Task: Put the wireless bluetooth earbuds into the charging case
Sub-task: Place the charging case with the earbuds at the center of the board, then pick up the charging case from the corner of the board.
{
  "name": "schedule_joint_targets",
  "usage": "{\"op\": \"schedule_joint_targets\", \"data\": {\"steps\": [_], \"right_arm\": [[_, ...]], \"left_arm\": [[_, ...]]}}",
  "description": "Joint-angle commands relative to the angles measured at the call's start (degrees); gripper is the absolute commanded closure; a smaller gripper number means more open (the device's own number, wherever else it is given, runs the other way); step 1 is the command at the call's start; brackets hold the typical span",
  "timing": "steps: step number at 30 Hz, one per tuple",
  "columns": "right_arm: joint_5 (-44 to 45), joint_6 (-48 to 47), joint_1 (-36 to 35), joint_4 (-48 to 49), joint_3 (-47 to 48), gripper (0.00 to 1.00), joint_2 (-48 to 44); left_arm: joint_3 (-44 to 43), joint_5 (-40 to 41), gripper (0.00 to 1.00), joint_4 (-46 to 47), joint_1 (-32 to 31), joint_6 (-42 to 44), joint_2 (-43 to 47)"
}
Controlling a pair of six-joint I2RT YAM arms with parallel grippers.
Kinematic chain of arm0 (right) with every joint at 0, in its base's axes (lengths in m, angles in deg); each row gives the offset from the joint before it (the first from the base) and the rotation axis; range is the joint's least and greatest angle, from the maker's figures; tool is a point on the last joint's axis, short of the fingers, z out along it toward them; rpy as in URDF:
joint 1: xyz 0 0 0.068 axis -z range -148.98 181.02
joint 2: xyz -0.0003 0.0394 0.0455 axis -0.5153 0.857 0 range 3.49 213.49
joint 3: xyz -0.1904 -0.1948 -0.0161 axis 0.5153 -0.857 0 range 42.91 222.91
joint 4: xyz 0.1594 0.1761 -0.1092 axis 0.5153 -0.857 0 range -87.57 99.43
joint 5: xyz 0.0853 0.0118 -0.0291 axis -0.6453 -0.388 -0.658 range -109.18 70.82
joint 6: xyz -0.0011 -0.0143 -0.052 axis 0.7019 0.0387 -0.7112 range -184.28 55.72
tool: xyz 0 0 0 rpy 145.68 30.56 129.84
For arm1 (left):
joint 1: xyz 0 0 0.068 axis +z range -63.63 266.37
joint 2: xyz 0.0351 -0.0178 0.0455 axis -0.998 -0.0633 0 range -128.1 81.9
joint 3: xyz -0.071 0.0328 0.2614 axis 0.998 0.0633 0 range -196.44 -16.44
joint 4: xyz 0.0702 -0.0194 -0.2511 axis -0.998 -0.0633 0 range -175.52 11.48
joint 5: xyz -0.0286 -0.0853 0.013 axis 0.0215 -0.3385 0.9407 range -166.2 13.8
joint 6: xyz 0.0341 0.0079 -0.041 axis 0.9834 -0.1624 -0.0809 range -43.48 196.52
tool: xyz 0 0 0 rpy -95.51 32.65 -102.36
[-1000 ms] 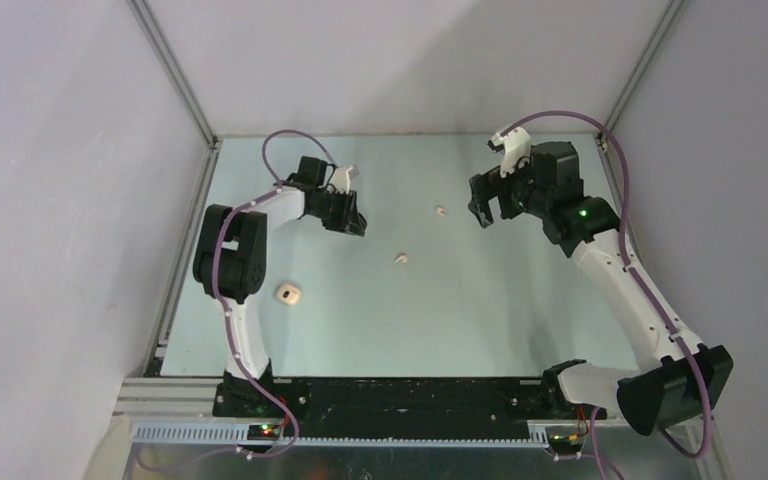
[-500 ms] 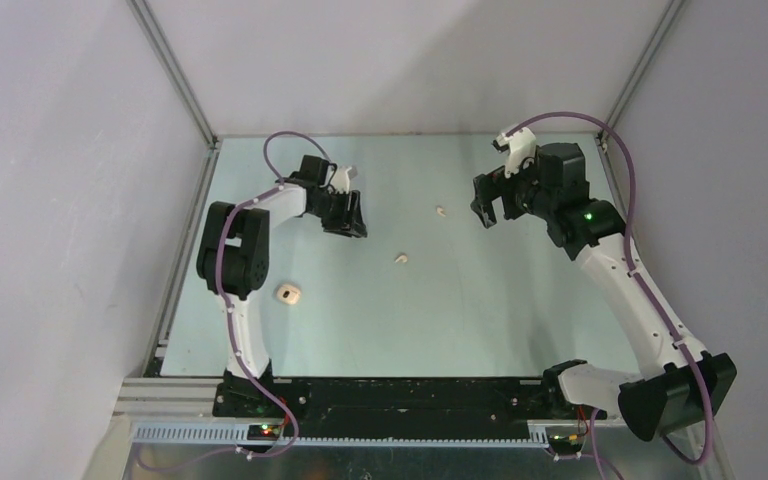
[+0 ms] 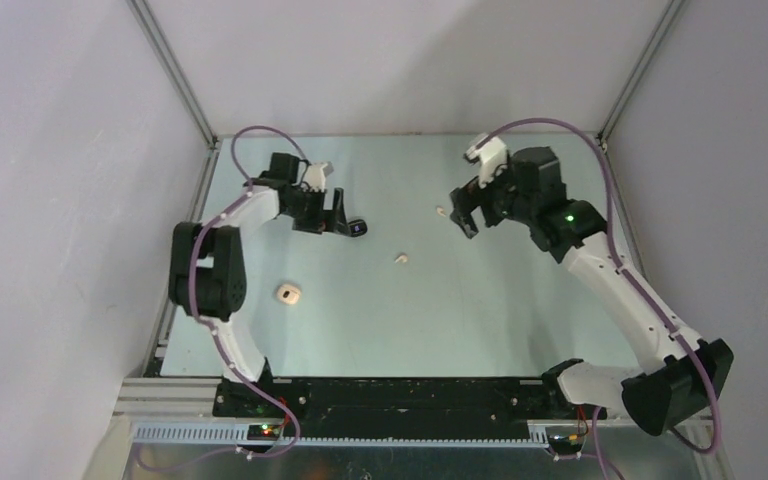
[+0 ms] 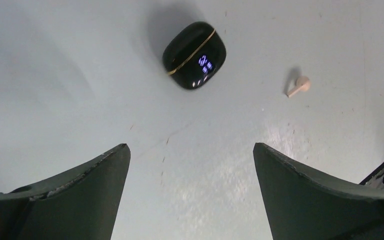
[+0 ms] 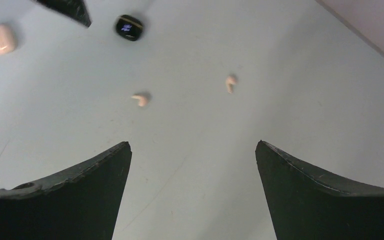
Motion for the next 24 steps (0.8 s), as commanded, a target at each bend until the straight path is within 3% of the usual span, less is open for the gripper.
{"op": "schedule_joint_targets", "data": {"steps": [1,8,10,18,22,24], "right_arm": [[1.4,-6.1,-9.1,5.0,0.2,0.01,3.6],[-1.4,-11.8,-25.1,14.6,2.0,0.01,15.1],[-1.5,-10.8,-28.7,12.9,6.7,0.0,21.7],[-10.0,3.0,-32.6,-2.7,48.4,0.01,53.5],[-11.7,7.4,-33.3,-4.8,59.0,0.01,64.9],[-11.8,9.1,-33.5,-3.6,59.8,0.01,67.2]], "left_arm": [[1.6,0.6,0.01,-4.7,5.0,6.3,13.7],[11.0,-1.1,0.0,-6.1,18.3,11.9,35.7],[14.0,-0.9,0.01,-7.0,21.6,14.1,42.0],[26.5,7.3,0.01,-2.8,29.7,16.5,67.2],[31.0,8.0,0.01,2.3,32.6,10.5,74.1],[31.7,7.0,0.01,2.3,32.8,9.9,74.8]]}}
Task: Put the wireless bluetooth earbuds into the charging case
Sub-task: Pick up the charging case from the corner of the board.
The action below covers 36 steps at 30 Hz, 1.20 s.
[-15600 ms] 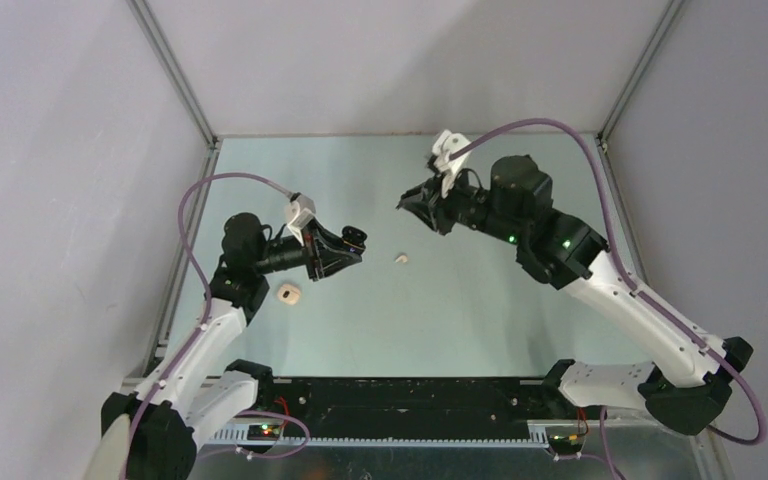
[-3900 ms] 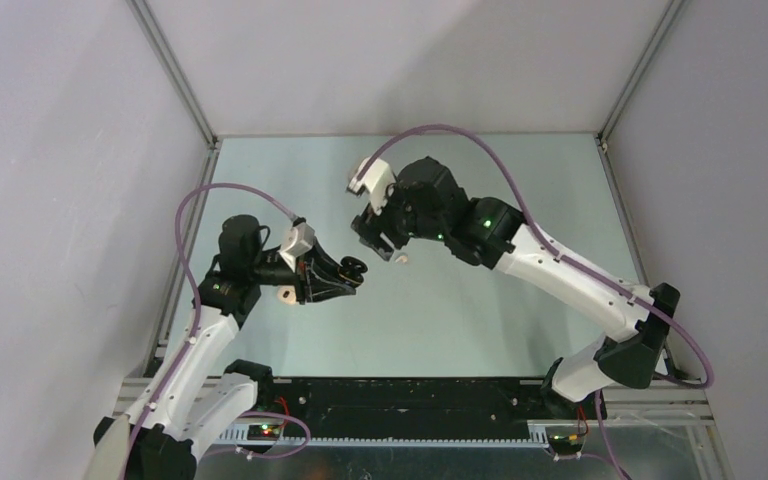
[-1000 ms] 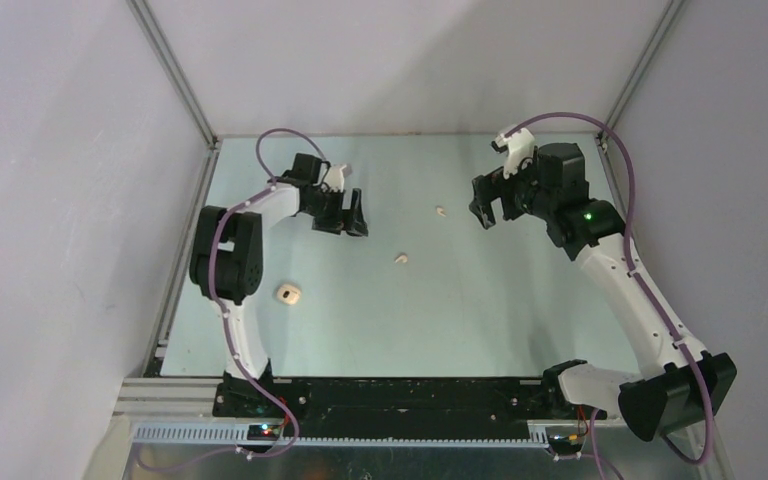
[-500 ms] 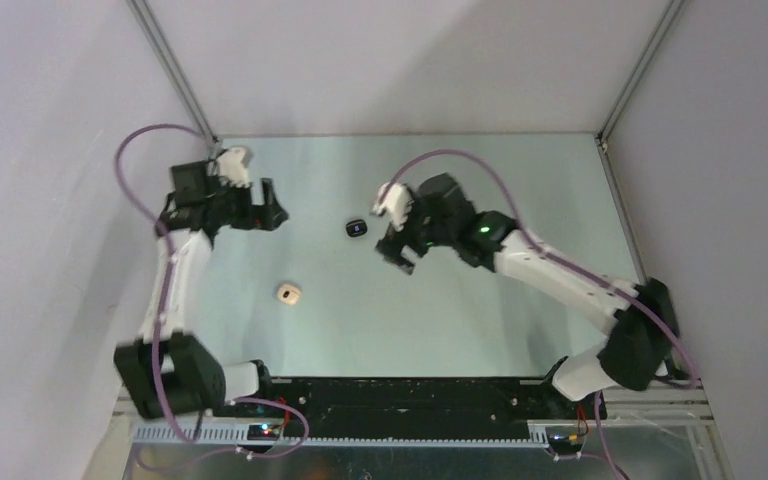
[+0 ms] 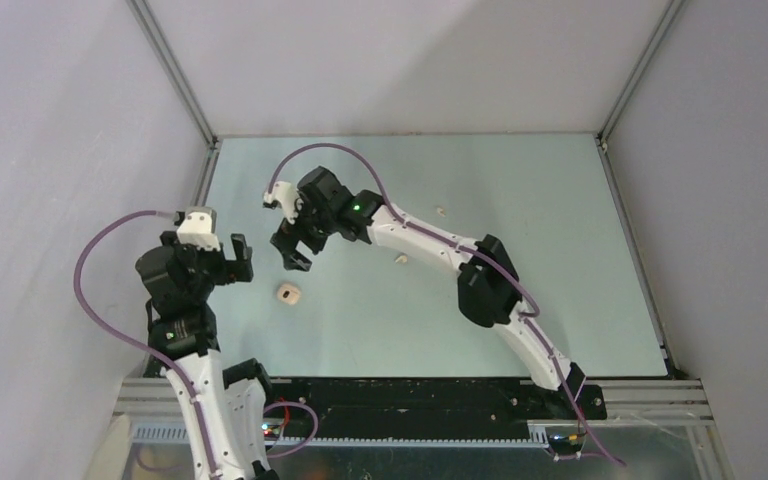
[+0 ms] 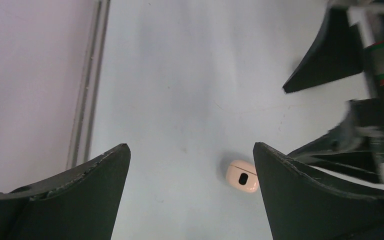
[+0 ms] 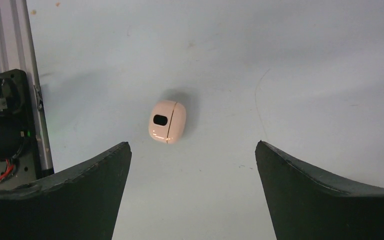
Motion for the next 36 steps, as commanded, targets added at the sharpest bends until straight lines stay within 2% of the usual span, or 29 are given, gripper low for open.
{"op": "schedule_joint_targets", "data": {"steps": [1,11,17,20,29,36], "right_arm": [[-2.9,7.5,-0.5,-2.3,5.1,0.01,5.6],[-3.1,11.7,-2.9,-4.2,13.2,0.01,16.3],[-2.9,11.9,-3.3,-4.7,13.8,0.01,19.3],[-2.4,12.8,-3.7,-5.3,13.8,0.05,20.1],[1.2,9.2,-6.3,-7.5,13.5,0.27,20.6],[8.9,6.2,-7.8,-6.6,11.1,0.25,19.0]], "left_arm": [[1.5,1.4,0.01,5.5,1.5,-3.2,2.0],[1.5,0.2,0.01,4.6,3.7,-3.4,-1.2],[1.9,-0.1,0.01,4.9,4.0,-3.4,-0.5],[2.1,-0.1,0.01,5.1,4.0,-3.3,-0.7],[2.0,-0.6,0.01,4.8,4.1,-3.3,-1.1],[2.0,-0.3,0.01,4.8,4.2,-3.5,-0.8]]}}
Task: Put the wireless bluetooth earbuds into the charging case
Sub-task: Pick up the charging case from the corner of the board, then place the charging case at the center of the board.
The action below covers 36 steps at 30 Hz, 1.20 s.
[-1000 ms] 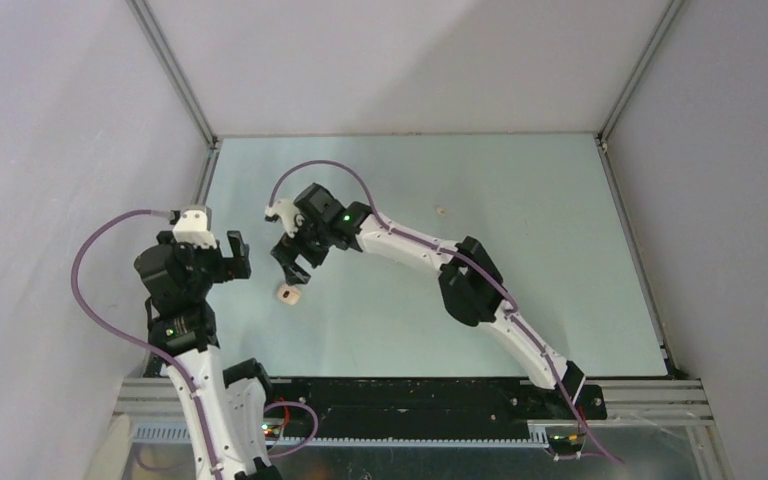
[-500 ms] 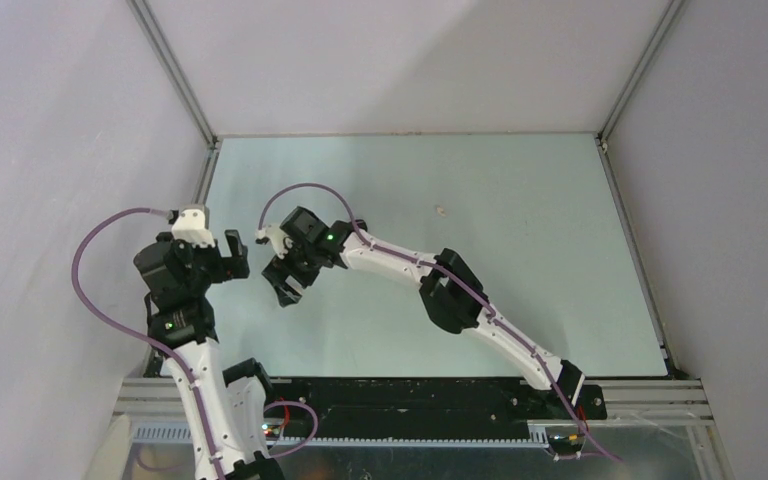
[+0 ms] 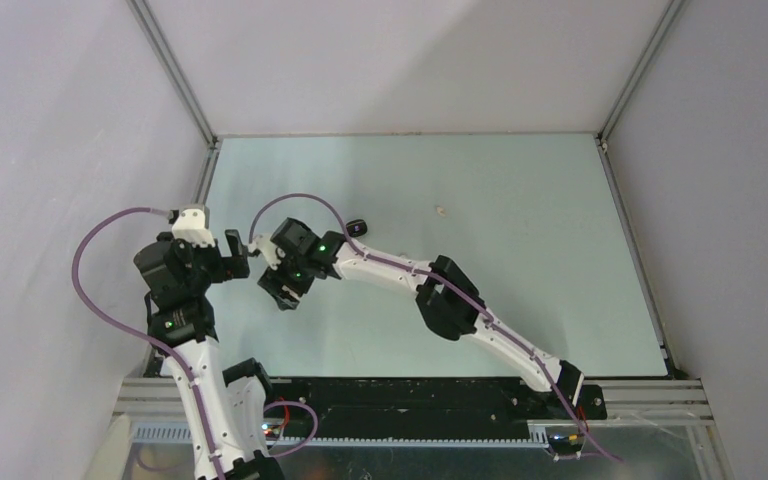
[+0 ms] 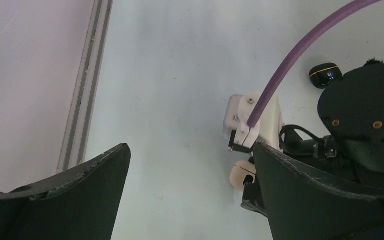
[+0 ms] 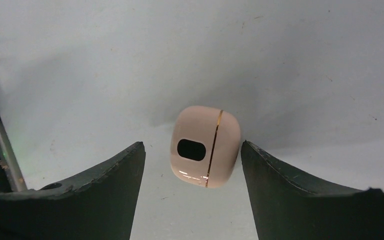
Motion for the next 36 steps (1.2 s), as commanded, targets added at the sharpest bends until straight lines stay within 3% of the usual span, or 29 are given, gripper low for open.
{"op": "schedule_joint_targets", "data": {"steps": [1,3,4,5,10,16,18,20,23,27,31,36], "right_arm": [[6.7,-2.9,-1.6,-1.9,-0.8,0.27,-0.3],[7.5,-3.4,-1.7,-2.1,-0.9,0.41,-0.6],[7.8,-3.7,-1.6,-2.2,-0.8,0.54,-0.8],[8.3,-4.1,-1.5,-2.5,-0.7,0.57,-1.5],[8.3,-7.5,0.9,-3.8,-2.1,0.59,-8.3],[4.9,-10.2,7.4,-4.8,-14.6,0.58,-29.0],[4.0,-10.7,11.3,-3.9,-23.8,0.58,-39.9],[3.2,-11.2,16.3,-2.1,-31.5,0.58,-47.5],[2.5,-12.1,26.3,0.5,-41.5,0.57,-55.7],[2.3,-15.0,36.5,5.3,-54.8,0.54,-65.2],[2.3,-18.0,41.9,7.4,-64.7,0.53,-68.6],[-2.1,-17.6,45.3,7.9,-69.7,0.52,-63.7]], "left_arm": [[-0.2,-0.4,0.01,1.7,0.7,-1.0,0.6],[-0.2,-0.5,0.01,1.6,0.7,-1.0,0.8],[-0.1,-0.6,0.01,1.6,0.7,-0.9,0.9],[-0.1,-0.6,0.01,1.6,0.7,-0.9,1.1],[0.8,-0.4,0.01,2.5,0.6,-0.9,2.2],[-1.8,-3.5,0.01,2.6,-1.7,-0.8,-0.4],[-4.5,0.6,0.01,0.1,-7.8,0.3,-4.1],[-5.6,9.2,0.01,0.7,-16.8,1.7,-8.4],[-7.9,14.8,0.01,1.9,-31.4,4.8,-13.5],[-19.5,21.5,0.01,0.0,-44.6,9.6,-26.5],[-29.6,23.7,0.01,-2.4,-53.5,13.5,-37.4],[-34.8,13.8,0.01,0.0,-55.7,9.2,-43.9]]}}
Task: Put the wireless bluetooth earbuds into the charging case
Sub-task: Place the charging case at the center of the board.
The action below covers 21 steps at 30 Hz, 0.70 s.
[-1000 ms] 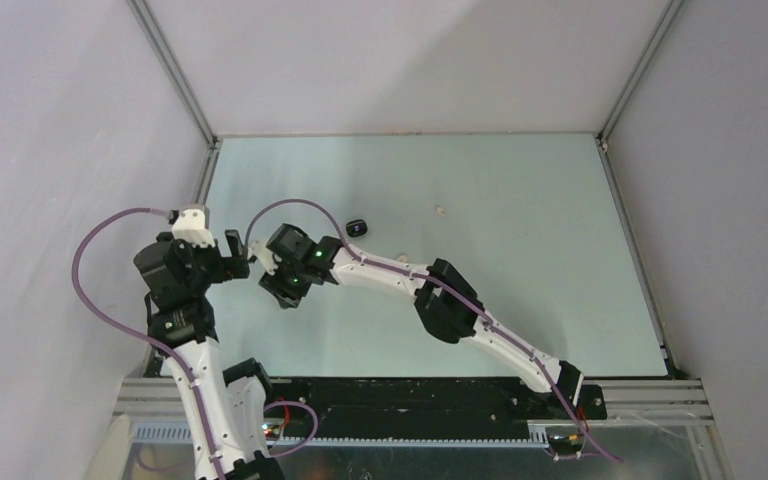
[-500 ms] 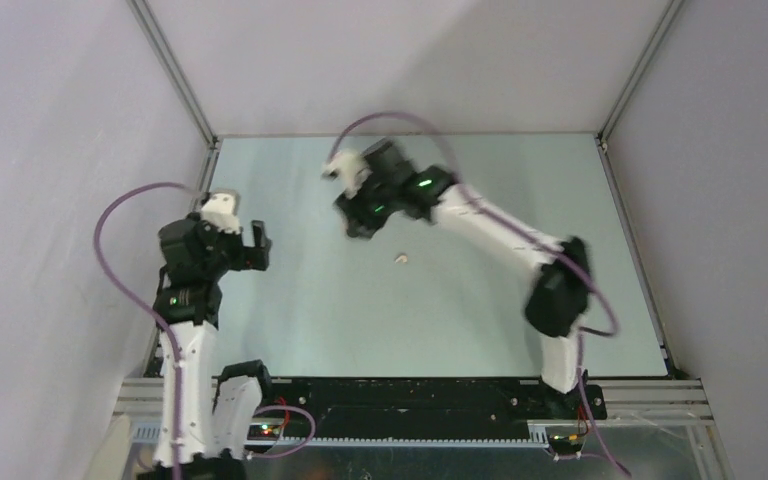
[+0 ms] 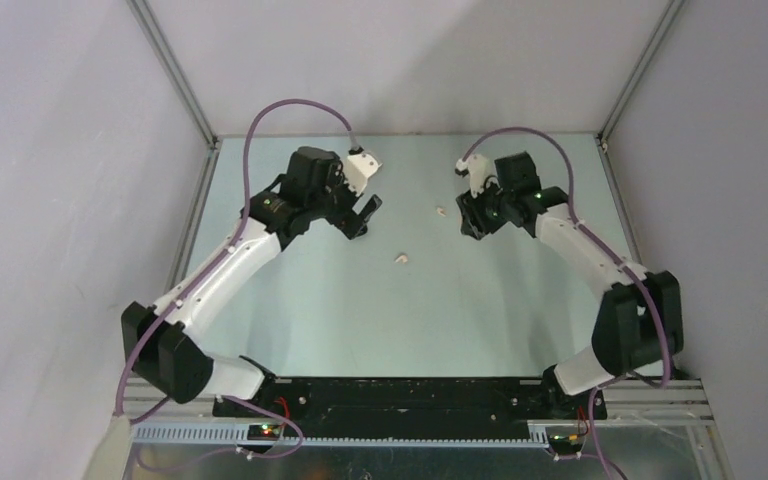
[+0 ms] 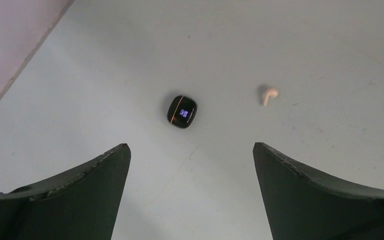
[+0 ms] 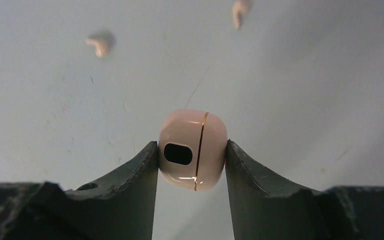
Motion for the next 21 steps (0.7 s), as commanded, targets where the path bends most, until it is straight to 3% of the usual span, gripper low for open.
{"op": "schedule_joint_targets", "data": {"steps": [1,8,12,17,21], "right_arm": [[-6.0,-0.8,2.2,2.6,-2.4,0.52,4.8],[-8.0,4.4,3.3,6.2,-3.3,0.51,15.9],[-5.6,4.8,1.9,6.7,-2.4,0.51,19.9],[-2.2,4.0,-1.3,5.0,-0.6,0.46,22.3],[-1.4,1.9,-3.7,0.8,2.3,0.28,23.2]], "left_arm": [[-5.1,-5.5,0.01,1.7,-0.7,-1.6,-3.2],[-3.7,-8.1,0.01,3.0,-0.9,-2.0,-4.3],[1.2,-11.9,0.01,2.2,-0.9,3.5,-2.1],[8.8,-13.8,0.01,8.9,-0.8,4.0,0.3],[8.6,-14.8,0.01,10.6,-0.9,0.4,-0.9]]}}
